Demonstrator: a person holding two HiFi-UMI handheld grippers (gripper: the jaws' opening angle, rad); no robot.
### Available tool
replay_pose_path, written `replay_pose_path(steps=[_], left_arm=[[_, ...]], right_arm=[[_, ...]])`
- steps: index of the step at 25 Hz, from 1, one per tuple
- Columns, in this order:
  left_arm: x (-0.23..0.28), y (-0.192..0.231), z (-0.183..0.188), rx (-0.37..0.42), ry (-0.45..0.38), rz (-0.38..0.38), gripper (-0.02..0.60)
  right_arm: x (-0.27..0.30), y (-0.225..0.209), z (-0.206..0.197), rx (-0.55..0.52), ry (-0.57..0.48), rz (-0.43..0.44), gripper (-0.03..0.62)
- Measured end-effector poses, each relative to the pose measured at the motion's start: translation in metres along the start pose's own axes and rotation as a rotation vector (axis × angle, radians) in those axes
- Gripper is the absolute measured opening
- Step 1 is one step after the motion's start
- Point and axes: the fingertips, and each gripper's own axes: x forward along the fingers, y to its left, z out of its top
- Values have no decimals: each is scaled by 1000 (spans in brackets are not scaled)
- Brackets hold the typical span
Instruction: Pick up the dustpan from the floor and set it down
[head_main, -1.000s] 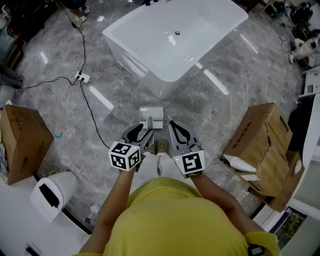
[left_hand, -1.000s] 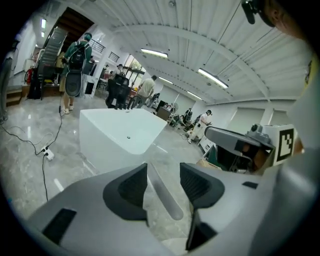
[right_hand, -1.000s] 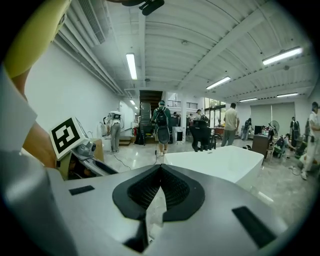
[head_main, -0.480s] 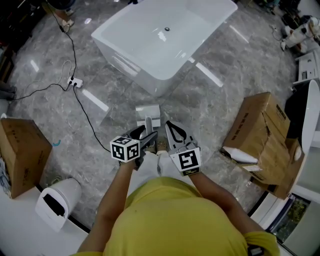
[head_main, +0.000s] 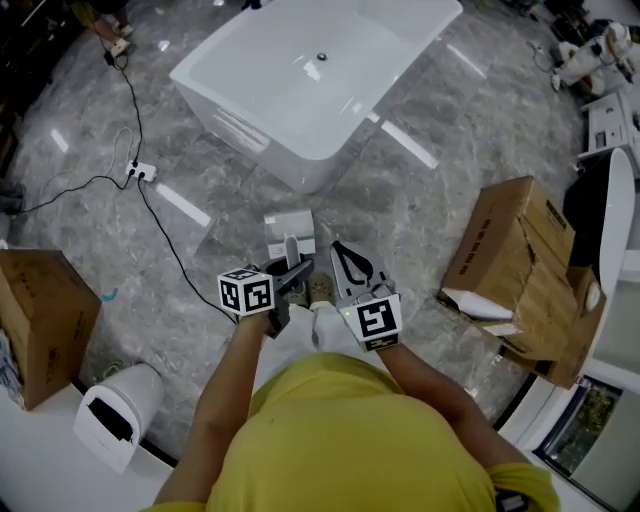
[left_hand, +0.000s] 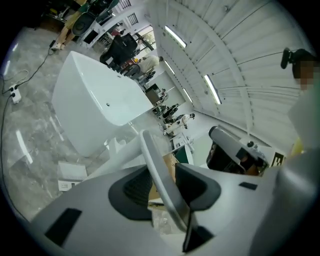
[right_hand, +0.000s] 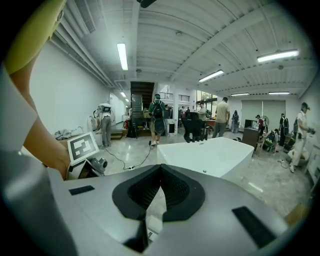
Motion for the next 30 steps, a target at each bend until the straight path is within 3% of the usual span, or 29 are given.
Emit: replay_pose_path(steps=[3, 9, 12, 23, 30], left_arm=[[1, -1, 6, 6, -4, 9, 146], [-10, -36, 47, 2, -136, -50, 155], [-18, -58, 63, 17, -157, -58, 160], [-49, -110, 88, 118, -191, -9, 167], [-66, -128, 103, 124, -241, 10, 175]], right_arm=[[1, -3, 3, 0, -10, -3, 11], [1, -5, 10, -13, -24, 16, 11], [2, -5, 13, -11, -36, 25, 11], [-3, -9, 35, -8, -84, 29, 11], [-4, -9, 54, -13, -133, 32, 11]])
